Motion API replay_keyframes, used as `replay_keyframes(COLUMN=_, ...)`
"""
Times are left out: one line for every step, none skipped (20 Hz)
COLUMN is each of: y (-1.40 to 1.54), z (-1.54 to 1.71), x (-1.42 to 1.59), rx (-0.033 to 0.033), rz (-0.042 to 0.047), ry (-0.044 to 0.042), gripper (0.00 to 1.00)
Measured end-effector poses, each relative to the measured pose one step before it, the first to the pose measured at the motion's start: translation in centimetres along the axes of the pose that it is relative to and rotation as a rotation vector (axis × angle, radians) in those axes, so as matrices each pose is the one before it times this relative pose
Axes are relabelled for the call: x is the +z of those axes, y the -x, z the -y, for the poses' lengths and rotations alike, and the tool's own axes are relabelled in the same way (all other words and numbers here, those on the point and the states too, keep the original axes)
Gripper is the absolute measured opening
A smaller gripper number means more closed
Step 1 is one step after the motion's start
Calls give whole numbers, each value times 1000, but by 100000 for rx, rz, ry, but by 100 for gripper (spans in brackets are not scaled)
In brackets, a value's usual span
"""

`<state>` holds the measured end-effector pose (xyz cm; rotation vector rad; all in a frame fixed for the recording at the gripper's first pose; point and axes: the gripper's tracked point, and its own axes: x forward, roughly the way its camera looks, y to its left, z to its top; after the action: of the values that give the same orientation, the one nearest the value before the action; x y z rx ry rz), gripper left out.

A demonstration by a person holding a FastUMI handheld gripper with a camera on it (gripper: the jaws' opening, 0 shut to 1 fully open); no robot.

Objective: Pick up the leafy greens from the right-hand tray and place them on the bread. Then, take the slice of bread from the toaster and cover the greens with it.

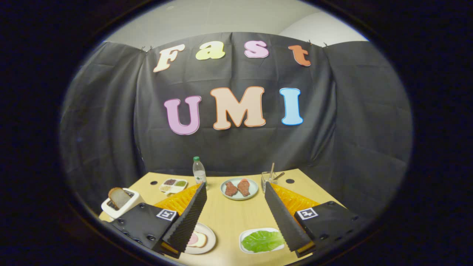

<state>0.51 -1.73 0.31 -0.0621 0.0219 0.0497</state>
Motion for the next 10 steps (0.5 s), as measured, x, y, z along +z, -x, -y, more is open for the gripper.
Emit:
replay_keyframes(y=-5, z=403, x=-533, rx=1255, rz=-1958, ry=2259, gripper=100)
replay_keyframes(y=6, z=344, x=-579, rx=1637, rz=-2343, ry=1792, gripper=100)
replay_keyframes(y=-20, z=298, x=-664, rx=2081, rz=-2483, ry=1291, gripper=100)
replay_keyframes(y=-138, z=269, x=-701, rx=2328, rz=-2623, ry=927, gripper=100)
replay_keyframes(y=-117, z=524, x=-719, rx=2240, rz=-2925, ry=211, gripper=100)
replay_keyframes(y=-129, z=593, x=-799, rx=2160, rz=-3123, ry=-540, gripper=100)
replay_keyframes(y=-200, z=681, x=-950, rx=2010, rz=-3550, ry=-1293, gripper=100)
replay_keyframes(y=-347, z=933, x=-925, rx=1111, rz=-3643, ry=-1995, gripper=100)
replay_keyframes(y=-260, z=1123, x=-742, rx=1069, rz=-3235, ry=-2414, gripper=100)
replay_keyframes(y=-434, z=1085, x=-926, rx=921, rz=-3623, ry=-2206, gripper=100)
